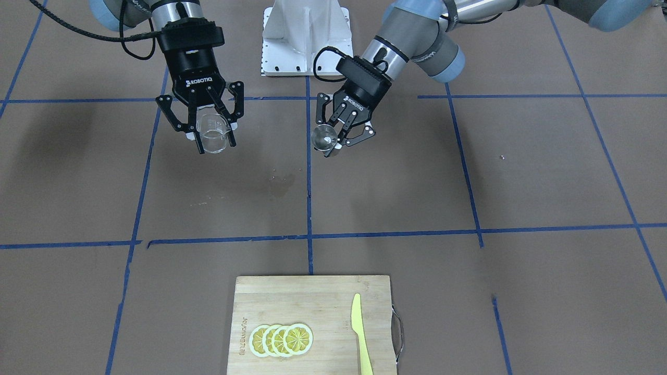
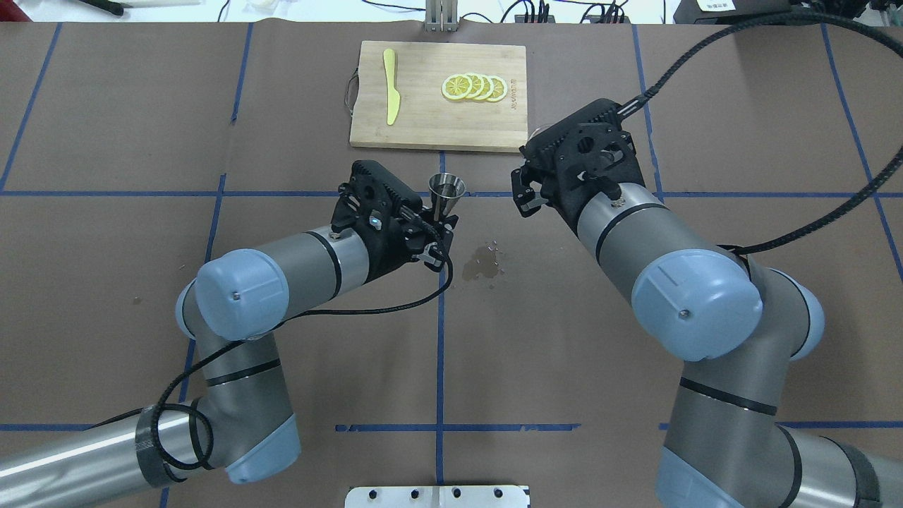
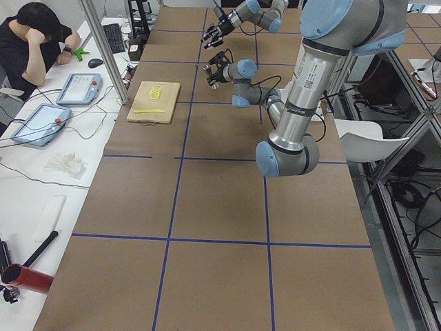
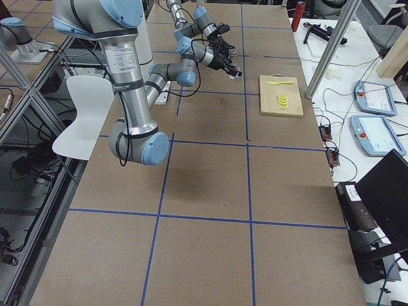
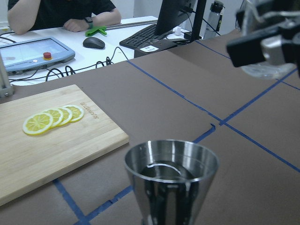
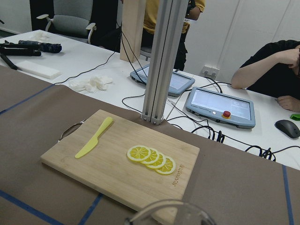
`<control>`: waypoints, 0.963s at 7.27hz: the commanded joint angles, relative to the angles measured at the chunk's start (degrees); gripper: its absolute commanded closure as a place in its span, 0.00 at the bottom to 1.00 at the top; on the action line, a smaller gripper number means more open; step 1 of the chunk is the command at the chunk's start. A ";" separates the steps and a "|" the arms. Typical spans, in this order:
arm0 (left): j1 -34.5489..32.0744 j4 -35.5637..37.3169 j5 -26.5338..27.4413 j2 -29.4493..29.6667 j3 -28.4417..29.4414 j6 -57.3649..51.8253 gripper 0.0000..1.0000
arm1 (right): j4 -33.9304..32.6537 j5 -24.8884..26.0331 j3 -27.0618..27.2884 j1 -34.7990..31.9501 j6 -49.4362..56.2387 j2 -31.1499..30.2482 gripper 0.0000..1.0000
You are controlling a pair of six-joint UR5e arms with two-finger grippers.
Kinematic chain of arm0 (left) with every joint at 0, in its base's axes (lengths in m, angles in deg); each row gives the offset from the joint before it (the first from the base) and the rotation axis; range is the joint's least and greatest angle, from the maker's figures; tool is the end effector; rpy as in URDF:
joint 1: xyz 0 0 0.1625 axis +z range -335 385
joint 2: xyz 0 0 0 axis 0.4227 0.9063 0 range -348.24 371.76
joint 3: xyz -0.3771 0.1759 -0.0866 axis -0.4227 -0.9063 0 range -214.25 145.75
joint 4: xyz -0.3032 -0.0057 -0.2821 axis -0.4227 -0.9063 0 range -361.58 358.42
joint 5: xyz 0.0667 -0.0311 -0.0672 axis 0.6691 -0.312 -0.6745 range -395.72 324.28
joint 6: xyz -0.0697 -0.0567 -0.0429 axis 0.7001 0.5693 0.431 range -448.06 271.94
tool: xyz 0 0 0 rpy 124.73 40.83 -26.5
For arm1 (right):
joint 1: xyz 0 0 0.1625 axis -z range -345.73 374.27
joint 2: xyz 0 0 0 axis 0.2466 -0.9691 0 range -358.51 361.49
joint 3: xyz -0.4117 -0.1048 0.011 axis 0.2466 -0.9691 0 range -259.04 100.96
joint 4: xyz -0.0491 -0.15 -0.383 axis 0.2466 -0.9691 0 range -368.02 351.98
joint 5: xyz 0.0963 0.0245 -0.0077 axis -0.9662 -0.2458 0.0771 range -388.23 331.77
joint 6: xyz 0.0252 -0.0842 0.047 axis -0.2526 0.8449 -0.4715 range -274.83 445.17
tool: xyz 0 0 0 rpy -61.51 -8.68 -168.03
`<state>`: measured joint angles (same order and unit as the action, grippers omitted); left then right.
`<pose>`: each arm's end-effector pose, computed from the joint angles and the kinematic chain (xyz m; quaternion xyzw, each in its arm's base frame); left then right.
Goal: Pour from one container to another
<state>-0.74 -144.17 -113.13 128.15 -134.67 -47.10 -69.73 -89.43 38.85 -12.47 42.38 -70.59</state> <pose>0.4741 -0.4007 0.2096 0.4865 0.5082 0.0671 0.7075 -0.3788 -0.3939 0.2137 0.5096 -0.3469 0.0101 0.7873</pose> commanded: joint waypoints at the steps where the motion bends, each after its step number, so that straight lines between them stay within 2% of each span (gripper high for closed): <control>1: -2.19 0.12 5.83 -8.16 -4.67 8.28 1.00 | 0.98 -4.87 -0.11 -3.48 -3.35 -3.66 1.00; 2: -3.77 0.12 7.43 -12.55 -5.30 14.70 1.00 | 1.06 -4.97 0.15 -3.49 -6.57 -6.81 1.00; 4: -4.93 0.12 15.58 -21.78 -9.51 15.46 1.00 | 1.06 -8.64 0.50 -3.58 -22.16 -9.99 1.00; 5: -5.01 0.12 19.10 -26.69 -10.74 17.99 1.00 | 1.06 -8.49 1.20 -3.58 -22.94 -13.23 1.00; 6: -5.01 0.12 21.57 -29.09 -11.19 19.84 1.00 | 1.15 -8.40 1.12 -6.28 -23.38 -14.74 1.00; 7: -5.01 0.12 27.78 -30.42 -10.50 26.04 1.00 | 1.07 -8.66 0.94 -7.43 -23.56 -14.84 1.00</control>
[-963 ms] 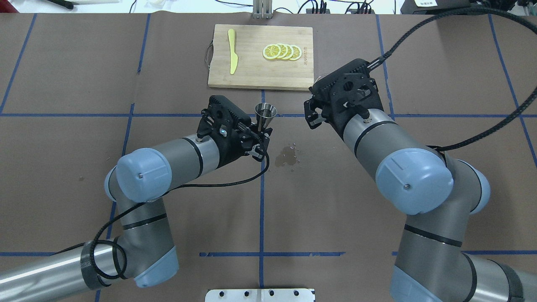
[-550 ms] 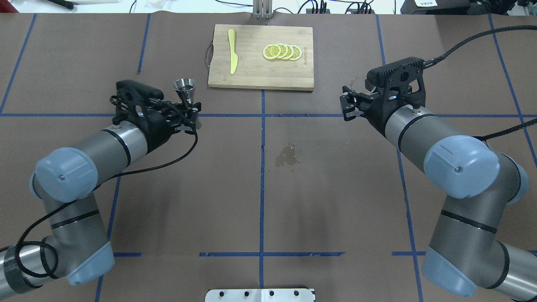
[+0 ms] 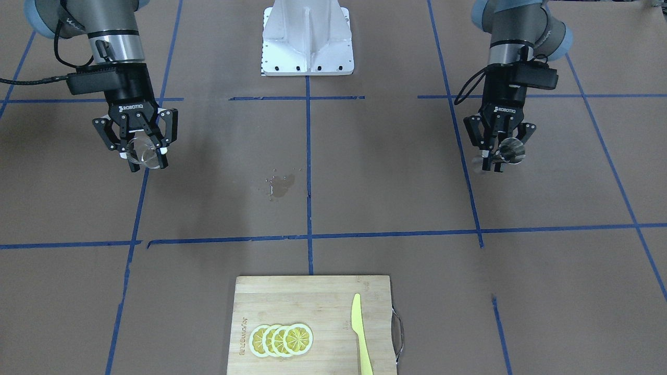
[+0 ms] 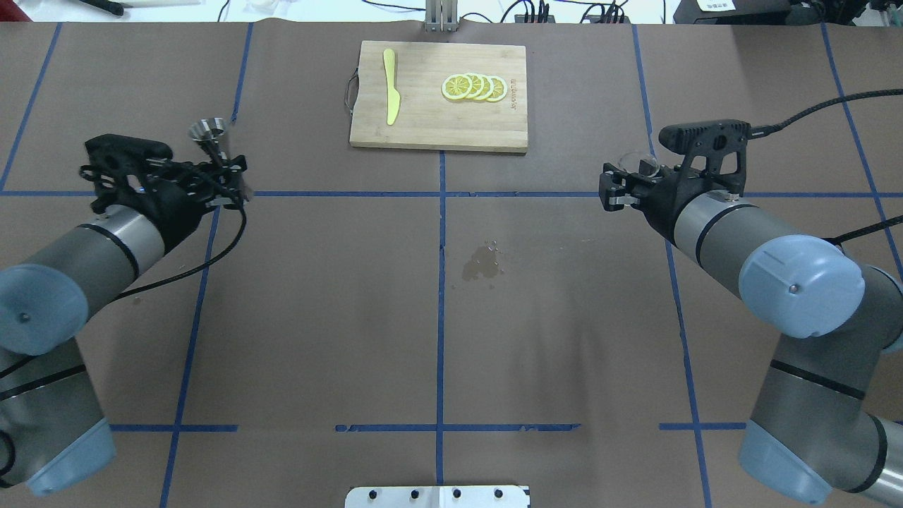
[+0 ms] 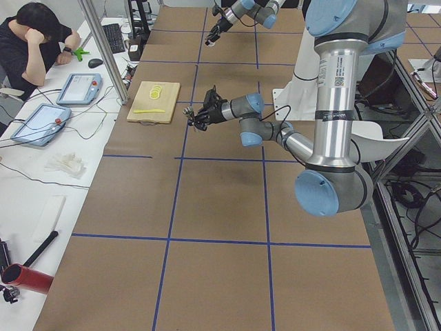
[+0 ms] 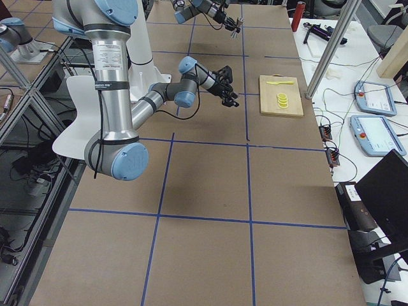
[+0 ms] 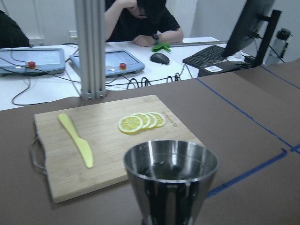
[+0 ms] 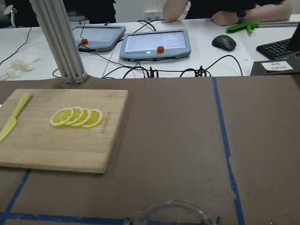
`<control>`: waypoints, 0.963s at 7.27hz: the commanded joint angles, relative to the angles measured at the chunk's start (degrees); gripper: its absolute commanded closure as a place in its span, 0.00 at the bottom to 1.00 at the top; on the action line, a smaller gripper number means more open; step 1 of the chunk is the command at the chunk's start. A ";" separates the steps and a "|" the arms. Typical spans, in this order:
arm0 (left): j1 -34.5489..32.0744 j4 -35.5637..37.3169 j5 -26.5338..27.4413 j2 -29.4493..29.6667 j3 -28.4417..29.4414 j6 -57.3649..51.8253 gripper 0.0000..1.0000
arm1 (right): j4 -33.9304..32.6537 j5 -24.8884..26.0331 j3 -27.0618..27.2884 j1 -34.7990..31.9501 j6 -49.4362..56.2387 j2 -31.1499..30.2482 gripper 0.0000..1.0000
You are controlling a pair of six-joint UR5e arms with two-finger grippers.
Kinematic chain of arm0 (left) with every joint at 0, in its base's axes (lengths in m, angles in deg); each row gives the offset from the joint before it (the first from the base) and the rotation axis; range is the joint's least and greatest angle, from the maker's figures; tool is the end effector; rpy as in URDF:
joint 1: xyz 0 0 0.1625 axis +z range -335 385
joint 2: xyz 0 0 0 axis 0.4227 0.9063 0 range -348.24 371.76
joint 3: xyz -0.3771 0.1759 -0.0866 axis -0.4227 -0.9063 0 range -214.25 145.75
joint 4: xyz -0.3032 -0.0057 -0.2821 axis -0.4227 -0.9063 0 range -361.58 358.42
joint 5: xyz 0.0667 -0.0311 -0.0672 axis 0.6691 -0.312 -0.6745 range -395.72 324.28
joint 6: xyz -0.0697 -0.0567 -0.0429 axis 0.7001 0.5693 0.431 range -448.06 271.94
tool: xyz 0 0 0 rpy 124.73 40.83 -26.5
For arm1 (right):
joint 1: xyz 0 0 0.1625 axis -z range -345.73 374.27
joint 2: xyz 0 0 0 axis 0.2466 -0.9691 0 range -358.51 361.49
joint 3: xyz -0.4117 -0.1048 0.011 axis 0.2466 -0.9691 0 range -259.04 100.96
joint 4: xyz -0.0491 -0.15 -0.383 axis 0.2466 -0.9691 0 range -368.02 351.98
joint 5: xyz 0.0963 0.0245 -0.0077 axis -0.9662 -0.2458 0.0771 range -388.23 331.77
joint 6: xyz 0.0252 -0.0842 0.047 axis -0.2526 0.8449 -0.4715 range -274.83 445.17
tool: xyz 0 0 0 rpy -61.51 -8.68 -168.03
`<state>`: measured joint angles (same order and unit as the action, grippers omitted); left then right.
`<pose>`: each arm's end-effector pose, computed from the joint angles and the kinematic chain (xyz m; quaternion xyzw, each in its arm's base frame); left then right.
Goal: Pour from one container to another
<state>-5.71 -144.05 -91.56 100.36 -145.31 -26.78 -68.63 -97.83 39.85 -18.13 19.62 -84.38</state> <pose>0.3057 -0.4016 0.3859 0.4852 0.3710 -0.1863 0.7695 -0.3224 -0.4037 0.3275 0.3760 -0.3764 0.1499 0.8333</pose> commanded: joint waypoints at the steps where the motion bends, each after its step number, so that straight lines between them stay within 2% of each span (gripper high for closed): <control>1: 0.74 0.09 12.27 -3.96 1.97 11.61 1.00 | 0.14 -0.27 -0.32 -1.79 -0.89 -1.67 1.00; 3: 3.88 0.09 18.44 -5.03 6.45 17.18 1.00 | 1.36 -0.01 -1.90 -1.62 -0.55 -3.42 1.00; 4: 7.48 0.26 20.31 -5.03 6.64 18.51 1.00 | 5.55 -0.01 -2.95 -1.61 -0.46 -5.00 1.00; 5: 11.25 0.52 23.64 -5.03 7.34 19.04 1.00 | 12.72 -0.09 -5.05 -1.61 -0.11 -7.19 1.00; 7: 15.67 0.61 30.06 -4.94 11.63 22.11 1.00 | 14.99 -0.01 -5.86 -1.53 -0.10 -7.83 1.00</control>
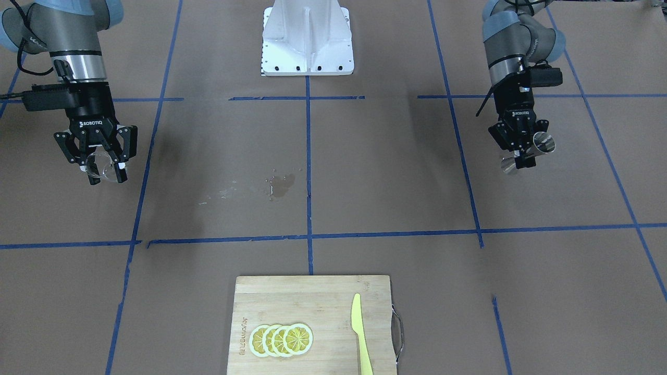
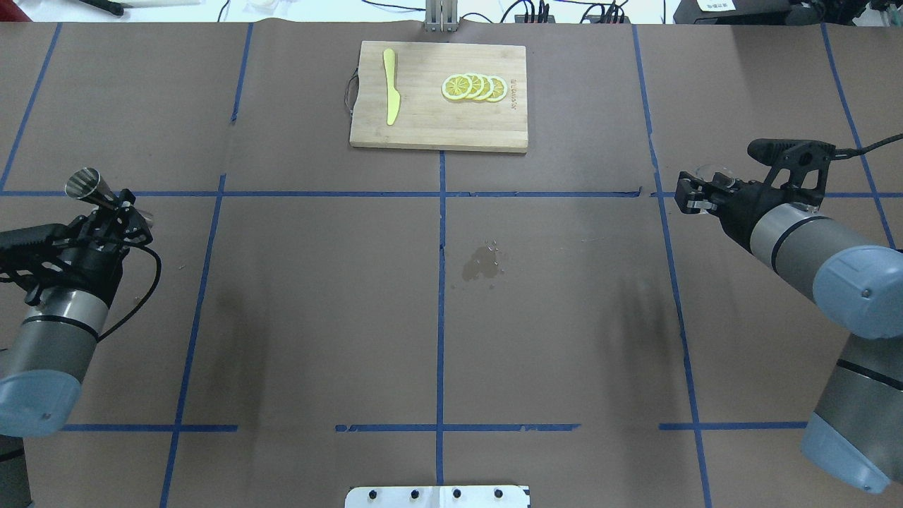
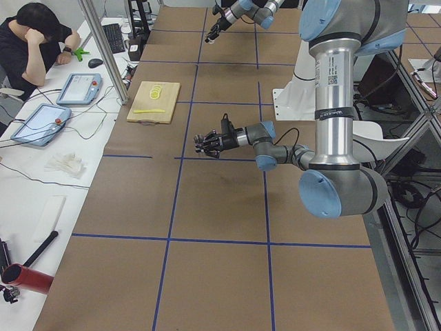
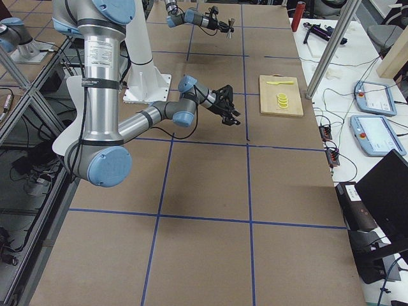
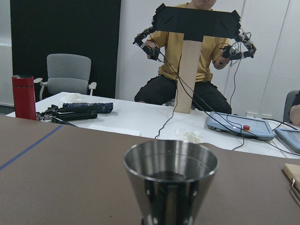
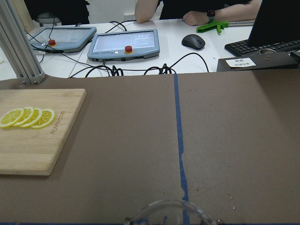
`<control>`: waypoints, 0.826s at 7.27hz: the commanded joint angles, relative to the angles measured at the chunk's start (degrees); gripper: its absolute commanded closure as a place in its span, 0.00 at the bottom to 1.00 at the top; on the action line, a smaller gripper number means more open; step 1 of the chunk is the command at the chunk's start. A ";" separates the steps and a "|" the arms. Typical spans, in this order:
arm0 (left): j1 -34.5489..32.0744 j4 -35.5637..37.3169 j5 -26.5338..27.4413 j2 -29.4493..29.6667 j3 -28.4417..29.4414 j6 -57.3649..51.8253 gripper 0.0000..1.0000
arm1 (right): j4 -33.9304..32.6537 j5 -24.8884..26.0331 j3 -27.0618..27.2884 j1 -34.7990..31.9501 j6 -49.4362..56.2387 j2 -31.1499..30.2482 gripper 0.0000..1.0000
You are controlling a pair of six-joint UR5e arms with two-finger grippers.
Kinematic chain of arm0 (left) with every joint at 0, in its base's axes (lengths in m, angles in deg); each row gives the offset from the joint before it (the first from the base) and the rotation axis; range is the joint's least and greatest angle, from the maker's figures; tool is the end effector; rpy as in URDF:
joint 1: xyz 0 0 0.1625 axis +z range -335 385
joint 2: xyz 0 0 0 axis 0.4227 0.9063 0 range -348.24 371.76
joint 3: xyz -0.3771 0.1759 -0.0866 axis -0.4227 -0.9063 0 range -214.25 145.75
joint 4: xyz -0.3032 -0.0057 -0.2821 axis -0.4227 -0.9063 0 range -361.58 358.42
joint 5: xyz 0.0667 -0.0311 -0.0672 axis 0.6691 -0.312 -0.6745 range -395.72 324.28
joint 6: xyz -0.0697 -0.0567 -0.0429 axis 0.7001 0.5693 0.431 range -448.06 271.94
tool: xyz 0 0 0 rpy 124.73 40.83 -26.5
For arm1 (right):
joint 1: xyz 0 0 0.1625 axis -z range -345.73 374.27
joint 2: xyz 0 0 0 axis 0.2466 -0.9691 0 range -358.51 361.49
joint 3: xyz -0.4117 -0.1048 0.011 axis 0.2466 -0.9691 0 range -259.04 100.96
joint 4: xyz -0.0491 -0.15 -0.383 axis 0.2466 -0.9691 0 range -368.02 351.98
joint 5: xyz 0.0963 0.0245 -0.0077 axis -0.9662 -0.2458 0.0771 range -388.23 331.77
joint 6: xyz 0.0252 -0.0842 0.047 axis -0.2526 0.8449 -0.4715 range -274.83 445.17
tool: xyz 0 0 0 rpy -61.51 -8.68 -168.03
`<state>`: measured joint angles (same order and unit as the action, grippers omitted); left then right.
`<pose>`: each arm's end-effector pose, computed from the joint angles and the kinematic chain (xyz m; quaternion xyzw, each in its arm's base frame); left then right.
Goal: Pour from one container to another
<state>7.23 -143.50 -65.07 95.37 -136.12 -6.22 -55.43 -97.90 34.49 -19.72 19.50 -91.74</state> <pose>0.3498 -0.3432 0.4898 0.5246 0.3046 -0.3051 0.7341 -0.2979 -0.4035 0.4046 0.3817 -0.3752 0.1625 0.8289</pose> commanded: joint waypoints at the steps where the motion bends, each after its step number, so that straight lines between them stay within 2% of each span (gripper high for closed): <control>1: 3.88 0.06 5.52 0.49 4.65 3.65 1.00 | 1.88 0.24 -0.41 0.15 -0.07 -0.29 1.00; 3: 5.90 0.15 8.86 1.46 7.82 4.64 1.00 | 1.88 0.24 -0.41 0.07 -0.07 -0.64 1.00; 6: 7.84 0.24 8.88 4.10 9.77 4.64 1.00 | 1.97 0.24 -0.41 0.15 -0.07 -0.73 1.00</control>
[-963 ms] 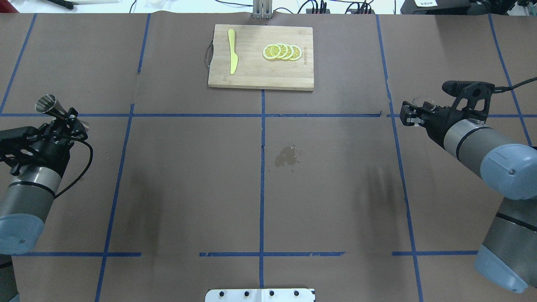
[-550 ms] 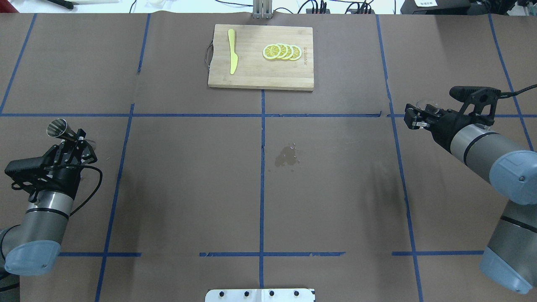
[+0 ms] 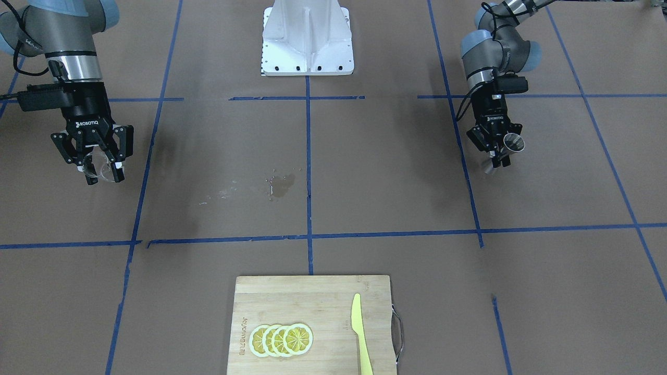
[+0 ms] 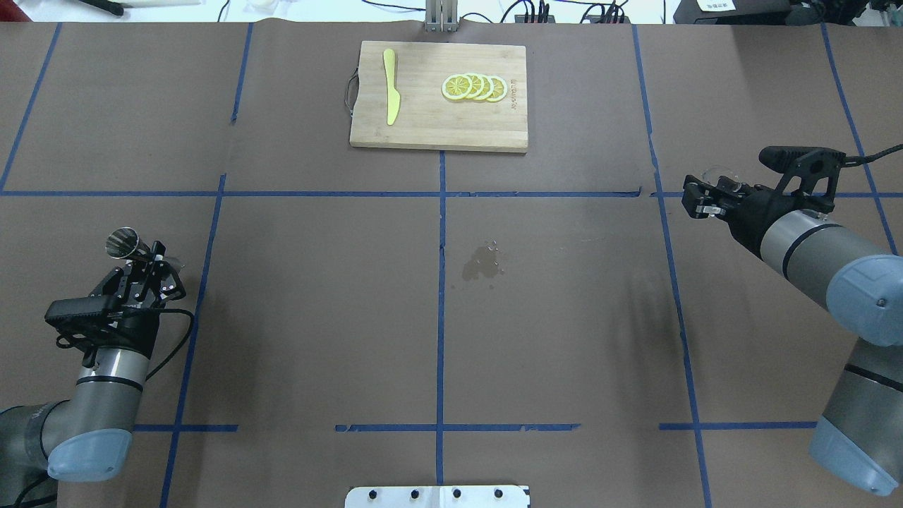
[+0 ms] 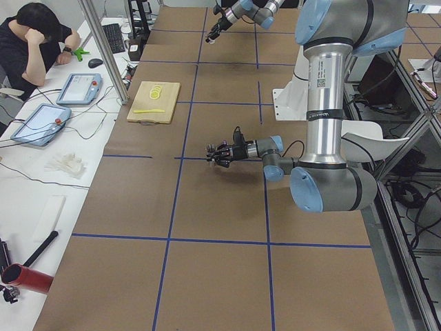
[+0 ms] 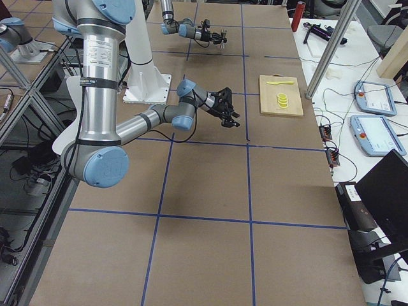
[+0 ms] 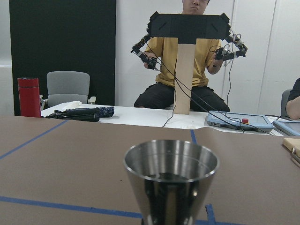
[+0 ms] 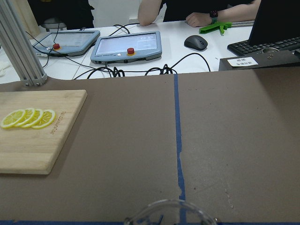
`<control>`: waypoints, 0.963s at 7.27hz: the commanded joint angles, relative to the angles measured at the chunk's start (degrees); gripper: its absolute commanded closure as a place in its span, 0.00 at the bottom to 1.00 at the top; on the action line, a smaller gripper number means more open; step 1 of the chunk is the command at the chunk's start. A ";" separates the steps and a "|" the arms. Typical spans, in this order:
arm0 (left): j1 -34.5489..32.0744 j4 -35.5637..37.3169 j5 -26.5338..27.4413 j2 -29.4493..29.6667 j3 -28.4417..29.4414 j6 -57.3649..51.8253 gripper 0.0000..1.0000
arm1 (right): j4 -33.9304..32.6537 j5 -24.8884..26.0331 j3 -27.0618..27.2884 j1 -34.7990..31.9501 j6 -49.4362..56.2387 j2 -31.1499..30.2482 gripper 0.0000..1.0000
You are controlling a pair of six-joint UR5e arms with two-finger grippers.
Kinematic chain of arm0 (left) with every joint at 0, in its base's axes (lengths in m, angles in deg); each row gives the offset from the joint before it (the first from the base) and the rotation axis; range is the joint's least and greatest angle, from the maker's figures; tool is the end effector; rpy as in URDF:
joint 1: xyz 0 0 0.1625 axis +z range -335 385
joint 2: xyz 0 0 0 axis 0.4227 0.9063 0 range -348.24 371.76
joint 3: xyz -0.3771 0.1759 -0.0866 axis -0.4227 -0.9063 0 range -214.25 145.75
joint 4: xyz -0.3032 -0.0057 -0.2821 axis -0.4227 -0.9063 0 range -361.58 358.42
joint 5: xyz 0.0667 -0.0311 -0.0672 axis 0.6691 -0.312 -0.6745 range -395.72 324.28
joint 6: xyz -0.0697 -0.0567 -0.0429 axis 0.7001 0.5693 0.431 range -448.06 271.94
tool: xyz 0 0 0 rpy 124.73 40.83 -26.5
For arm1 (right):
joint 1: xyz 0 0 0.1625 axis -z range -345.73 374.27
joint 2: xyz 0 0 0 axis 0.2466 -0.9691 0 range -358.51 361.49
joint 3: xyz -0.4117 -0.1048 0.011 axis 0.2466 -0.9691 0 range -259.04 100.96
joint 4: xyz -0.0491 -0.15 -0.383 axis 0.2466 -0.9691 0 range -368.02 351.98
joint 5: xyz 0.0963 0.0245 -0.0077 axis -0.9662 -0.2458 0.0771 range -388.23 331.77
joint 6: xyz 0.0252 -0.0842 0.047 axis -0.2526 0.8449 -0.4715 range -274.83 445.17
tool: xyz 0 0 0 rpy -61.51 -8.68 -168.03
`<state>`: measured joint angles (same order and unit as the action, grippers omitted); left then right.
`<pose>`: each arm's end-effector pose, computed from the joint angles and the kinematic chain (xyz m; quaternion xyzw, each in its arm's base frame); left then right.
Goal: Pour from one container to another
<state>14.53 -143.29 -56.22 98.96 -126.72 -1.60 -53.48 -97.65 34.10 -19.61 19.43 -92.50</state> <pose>0.4120 -0.3066 0.5332 0.5533 0.2909 -0.2914 0.7241 -0.2954 -0.4011 0.4098 0.3849 -0.3801 0.1640 0.8249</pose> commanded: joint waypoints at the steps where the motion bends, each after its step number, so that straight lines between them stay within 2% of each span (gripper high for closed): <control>1: 0.63 0.03 0.02 0.51 0.36 -0.06 0.90 | 0.01 0.00 -0.03 0.05 0.00 0.03 1.00; 2: 0.63 0.03 0.02 0.51 0.45 -0.41 0.73 | 0.01 0.00 -0.03 0.05 0.00 -0.06 1.00; 4: 0.63 0.12 0.02 0.51 0.80 -0.50 0.60 | 0.01 0.00 -0.03 0.05 0.00 0.03 1.00; 6: 0.72 0.12 -0.06 0.51 0.80 -0.50 0.53 | -0.07 0.00 -0.03 0.14 0.00 -0.06 1.00; 7: 0.63 0.12 -0.24 0.51 0.63 -0.68 0.45 | -0.07 0.08 -0.03 0.05 0.00 -0.06 1.00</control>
<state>15.22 -143.17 -56.30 99.47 -125.98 -2.15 -53.54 -97.64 34.08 -19.51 19.43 -92.52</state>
